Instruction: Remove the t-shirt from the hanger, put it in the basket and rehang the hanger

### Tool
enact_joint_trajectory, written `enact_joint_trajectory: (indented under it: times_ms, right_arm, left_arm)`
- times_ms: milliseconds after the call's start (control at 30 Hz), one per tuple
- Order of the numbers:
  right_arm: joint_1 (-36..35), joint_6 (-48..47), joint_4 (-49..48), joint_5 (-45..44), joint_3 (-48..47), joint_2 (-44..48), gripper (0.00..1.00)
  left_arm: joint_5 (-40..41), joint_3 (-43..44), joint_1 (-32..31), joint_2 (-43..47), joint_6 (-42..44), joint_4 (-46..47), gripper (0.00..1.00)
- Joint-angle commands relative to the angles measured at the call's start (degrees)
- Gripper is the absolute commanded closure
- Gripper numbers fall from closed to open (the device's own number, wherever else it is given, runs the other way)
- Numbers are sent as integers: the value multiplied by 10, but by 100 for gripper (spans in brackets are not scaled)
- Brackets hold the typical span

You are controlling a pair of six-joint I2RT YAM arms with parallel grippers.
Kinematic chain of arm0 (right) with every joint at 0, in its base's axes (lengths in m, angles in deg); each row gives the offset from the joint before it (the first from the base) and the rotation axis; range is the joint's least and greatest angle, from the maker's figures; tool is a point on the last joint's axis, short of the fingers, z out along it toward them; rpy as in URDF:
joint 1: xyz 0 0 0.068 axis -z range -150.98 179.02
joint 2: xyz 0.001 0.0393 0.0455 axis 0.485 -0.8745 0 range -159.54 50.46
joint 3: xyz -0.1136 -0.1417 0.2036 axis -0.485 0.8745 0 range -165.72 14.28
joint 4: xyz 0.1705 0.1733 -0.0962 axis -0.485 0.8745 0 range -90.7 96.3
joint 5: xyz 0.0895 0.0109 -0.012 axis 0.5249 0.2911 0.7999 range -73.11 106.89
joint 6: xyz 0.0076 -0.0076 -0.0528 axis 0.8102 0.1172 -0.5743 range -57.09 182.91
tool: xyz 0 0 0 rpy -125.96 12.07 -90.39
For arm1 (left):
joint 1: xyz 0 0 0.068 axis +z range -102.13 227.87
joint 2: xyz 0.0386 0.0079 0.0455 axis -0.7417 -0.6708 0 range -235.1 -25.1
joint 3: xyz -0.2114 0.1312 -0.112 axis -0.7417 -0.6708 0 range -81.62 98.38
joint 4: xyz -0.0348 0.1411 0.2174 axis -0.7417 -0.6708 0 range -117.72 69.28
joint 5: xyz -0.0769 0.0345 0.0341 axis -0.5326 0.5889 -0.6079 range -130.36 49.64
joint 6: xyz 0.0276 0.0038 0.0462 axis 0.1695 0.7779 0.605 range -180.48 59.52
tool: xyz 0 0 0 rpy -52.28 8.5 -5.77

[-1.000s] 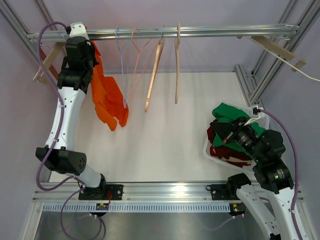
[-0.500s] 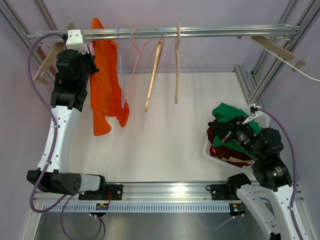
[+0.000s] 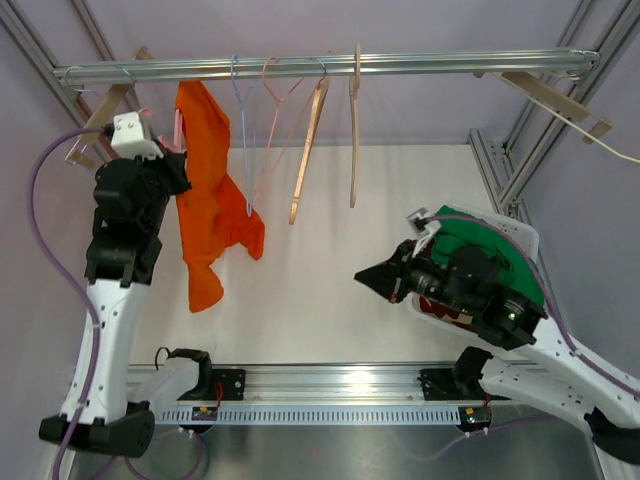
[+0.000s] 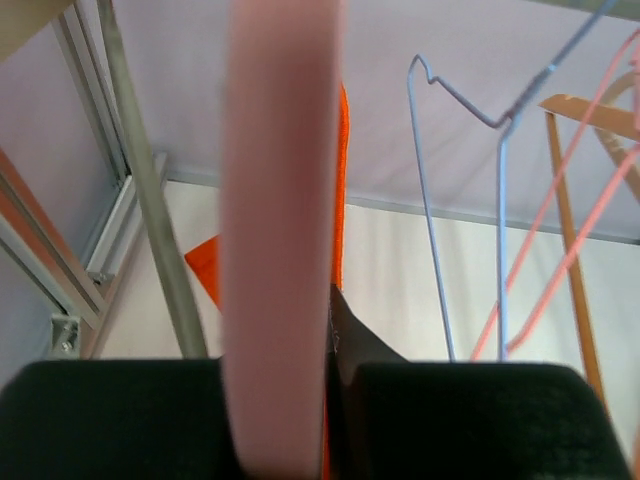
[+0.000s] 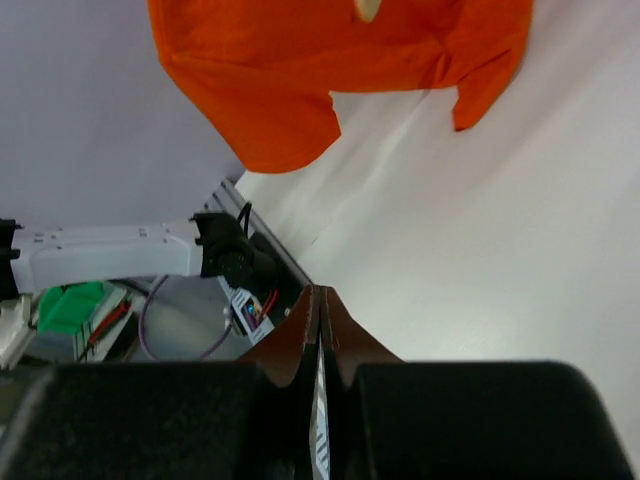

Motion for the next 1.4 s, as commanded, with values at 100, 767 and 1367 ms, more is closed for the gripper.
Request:
enact_joint_trajectory:
  times_ms: [100,767,1367]
  right_arm:
    - [-252,-70,-97,-239,-119,-143,80]
    - [-558,-195,-94,-537,-549,-614,1]
    - [-589,-172,-72,-644,-528,-611,99]
  left_arm:
    - [-83,-31,1,179,-100,-38,100]
    - [-70,118,2,307,-250,-161,100]
    - [-63,110,21,304,-257,-76,100]
